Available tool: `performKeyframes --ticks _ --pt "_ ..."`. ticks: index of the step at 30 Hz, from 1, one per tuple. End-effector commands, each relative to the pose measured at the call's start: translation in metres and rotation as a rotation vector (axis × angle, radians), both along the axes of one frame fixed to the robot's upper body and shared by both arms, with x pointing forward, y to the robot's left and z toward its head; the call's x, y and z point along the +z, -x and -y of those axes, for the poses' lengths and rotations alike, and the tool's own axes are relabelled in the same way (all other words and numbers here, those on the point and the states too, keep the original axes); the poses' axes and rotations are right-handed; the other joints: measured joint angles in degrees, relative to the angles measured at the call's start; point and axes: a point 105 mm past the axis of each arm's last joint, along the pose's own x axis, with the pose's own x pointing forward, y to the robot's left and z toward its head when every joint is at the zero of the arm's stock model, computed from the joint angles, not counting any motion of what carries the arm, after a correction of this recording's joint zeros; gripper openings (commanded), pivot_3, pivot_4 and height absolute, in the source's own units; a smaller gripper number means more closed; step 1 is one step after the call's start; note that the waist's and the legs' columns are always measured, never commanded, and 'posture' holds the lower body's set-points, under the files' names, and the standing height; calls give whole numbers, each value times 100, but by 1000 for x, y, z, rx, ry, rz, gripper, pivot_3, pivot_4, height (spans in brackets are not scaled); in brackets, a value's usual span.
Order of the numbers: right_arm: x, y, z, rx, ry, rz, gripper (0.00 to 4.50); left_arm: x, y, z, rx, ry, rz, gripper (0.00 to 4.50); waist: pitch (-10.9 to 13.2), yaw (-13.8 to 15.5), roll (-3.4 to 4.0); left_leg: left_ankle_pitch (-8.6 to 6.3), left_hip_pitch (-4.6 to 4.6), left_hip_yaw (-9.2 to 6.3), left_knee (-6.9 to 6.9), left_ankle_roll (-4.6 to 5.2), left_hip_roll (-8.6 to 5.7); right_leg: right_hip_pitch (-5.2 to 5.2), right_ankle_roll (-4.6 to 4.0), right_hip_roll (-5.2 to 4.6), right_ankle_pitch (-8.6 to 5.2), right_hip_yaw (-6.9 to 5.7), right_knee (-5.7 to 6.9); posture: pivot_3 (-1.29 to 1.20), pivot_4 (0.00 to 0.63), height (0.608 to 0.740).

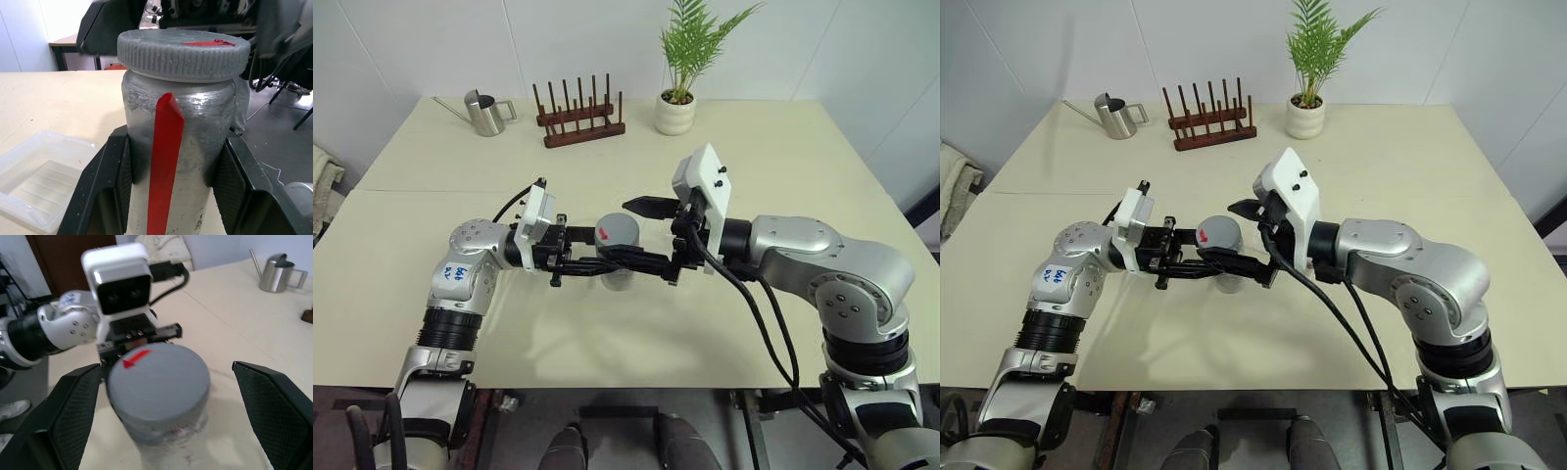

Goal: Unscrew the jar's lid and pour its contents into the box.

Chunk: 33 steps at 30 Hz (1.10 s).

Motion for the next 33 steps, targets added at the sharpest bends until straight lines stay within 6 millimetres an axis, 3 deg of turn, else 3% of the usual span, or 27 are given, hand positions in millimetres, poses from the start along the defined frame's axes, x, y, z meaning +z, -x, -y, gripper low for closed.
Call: performKeyframes --ticks 1,10,12,24,29,33 --pt "10 5 -2 19 0 56 4463 8 4 1 -10 3 52 1849 0 -2 0 0 0 0 0 0 0 0 0 0 0 0 0 0 150 740" --pt "10 6 -2 23 11 62 4463 8 3 2 -7 6 54 1849 0 -2 0 0 0 0 0 0 0 0 0 0 0 0 1 0 150 740" --pt "10 6 -2 23 9 67 4086 8 3 2 -6 6 55 1849 0 -2 0 0 0 0 0 0 0 0 0 0 0 0 1 0 150 740" --pt "13 7 -2 31 1 78 4086 8 2 2 -5 6 52 1849 0 -2 0 0 0 0 0 0 0 0 0 0 0 0 0 0 150 740" --pt "15 9 -3 45 -11 81 2864 8 2 2 -5 6 53 1849 0 -3 0 0 0 0 0 0 0 0 0 1 0 0 0 0 150 740" --pt "16 10 -3 47 -13 88 2864 8 2 2 -3 7 52 1849 0 -2 0 0 0 0 0 0 0 0 0 0 0 0 0 0 150 740"
